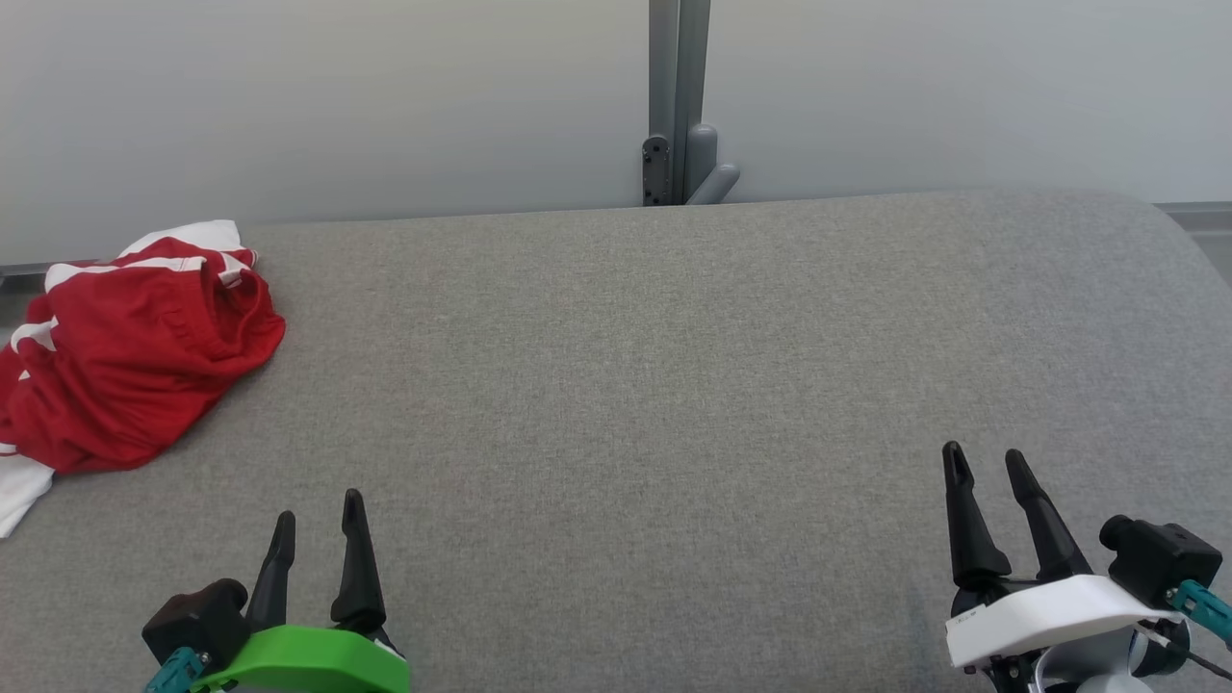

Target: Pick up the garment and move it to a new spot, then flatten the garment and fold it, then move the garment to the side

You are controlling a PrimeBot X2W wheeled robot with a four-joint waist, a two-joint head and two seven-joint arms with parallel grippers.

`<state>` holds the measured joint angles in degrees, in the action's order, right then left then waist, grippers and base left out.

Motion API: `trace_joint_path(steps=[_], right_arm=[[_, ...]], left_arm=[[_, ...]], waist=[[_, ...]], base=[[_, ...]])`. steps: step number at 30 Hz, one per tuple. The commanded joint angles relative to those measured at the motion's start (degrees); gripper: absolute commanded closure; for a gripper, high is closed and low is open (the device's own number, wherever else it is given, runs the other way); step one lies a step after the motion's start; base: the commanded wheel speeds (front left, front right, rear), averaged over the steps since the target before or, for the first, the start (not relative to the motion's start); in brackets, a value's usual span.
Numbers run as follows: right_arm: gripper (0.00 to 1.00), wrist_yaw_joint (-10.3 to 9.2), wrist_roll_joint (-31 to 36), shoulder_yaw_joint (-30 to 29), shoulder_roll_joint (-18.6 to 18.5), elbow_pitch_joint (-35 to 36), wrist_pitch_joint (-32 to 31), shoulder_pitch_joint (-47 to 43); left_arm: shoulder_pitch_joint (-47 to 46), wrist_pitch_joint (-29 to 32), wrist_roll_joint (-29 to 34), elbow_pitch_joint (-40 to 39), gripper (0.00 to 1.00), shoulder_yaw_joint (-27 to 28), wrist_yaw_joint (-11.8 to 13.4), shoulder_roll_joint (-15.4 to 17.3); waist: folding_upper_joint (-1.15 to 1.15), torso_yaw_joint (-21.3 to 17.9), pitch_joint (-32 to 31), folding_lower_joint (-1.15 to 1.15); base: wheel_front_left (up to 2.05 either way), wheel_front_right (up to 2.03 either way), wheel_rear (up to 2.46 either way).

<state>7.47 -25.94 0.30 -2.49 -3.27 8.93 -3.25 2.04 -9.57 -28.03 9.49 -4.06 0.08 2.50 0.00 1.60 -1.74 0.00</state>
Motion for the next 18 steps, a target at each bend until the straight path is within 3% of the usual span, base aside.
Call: trace_joint_path(steps=[1,18], right_arm=[[0.0,0.03,2.04,0.1,-0.37,0.96,0.65,-0.38],[0.0,0.03,9.53,0.06,-0.44,-0.1,2.94,-0.98]], left_arm=[[0.25,-0.59,1.77,-0.25,0.0,0.07,0.3,0.42],[0.71,-2.57,9.46,0.84,0.0,-0.24,0.86,0.47]], waist=[[0.0,0.06,-0.04,0.0],[0.0,0.53,-0.6,0.0]], base=[[0.0,0.0,0.0],[0.0,0.0,0.0]])
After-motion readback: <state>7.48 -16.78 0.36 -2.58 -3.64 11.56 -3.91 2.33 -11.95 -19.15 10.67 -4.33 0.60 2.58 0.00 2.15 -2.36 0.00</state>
